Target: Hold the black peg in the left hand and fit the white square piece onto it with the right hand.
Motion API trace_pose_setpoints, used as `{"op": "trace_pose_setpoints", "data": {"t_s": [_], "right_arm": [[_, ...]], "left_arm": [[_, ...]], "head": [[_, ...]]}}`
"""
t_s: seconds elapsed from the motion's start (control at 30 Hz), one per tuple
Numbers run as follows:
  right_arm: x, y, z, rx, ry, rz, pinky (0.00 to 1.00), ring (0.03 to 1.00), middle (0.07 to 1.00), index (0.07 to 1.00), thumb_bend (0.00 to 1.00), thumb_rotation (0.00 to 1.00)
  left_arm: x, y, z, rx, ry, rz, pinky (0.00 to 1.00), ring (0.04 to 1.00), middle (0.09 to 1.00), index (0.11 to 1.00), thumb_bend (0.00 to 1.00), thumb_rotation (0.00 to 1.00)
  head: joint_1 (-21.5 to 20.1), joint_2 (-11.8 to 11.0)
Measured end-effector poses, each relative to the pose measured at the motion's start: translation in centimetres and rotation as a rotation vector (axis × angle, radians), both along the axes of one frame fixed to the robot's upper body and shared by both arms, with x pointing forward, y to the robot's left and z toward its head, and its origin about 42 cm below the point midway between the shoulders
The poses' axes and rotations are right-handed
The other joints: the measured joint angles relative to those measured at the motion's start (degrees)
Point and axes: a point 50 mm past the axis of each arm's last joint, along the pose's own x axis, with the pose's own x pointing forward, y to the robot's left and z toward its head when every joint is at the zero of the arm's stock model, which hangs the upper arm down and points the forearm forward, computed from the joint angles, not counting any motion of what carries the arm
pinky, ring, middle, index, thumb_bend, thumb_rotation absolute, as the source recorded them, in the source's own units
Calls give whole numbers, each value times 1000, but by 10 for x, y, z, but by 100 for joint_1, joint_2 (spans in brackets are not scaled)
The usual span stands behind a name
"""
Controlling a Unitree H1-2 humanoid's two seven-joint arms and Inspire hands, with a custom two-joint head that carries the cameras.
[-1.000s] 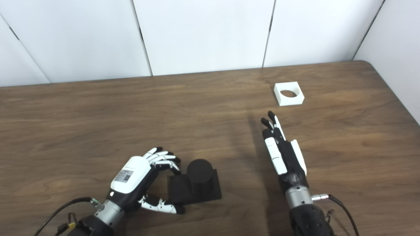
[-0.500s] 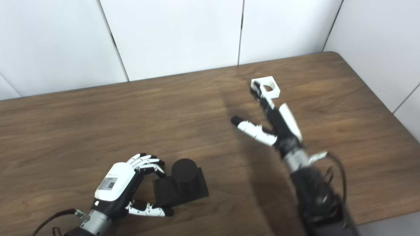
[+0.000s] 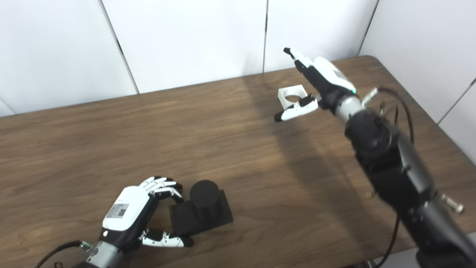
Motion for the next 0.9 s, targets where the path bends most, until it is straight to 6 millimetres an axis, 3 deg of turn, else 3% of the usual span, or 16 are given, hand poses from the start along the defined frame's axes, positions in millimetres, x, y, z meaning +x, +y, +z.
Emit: {"op": "trace_pose_setpoints", "data": {"t_s": [0.13,0.53,0.9], "right_arm": [[22,-5,11,-102,67,-12,989,1000,1000,1000,1000,219],[82,-12,8,-325,231,-69,1000,1000,1000,977,1000,204],[110,-15,-6,-445,310,-86,1000,1000,1000,948,1000,220]], "left_arm": [[0,-1,1,6,-4,4,893,842,776,489,518,47],[-1,-3,3,17,-1,10,891,838,774,489,518,47],[-1,-5,6,33,1,10,898,842,775,489,517,48]], "head": [[-35,-44],[-79,-105],[-35,-79]]}}
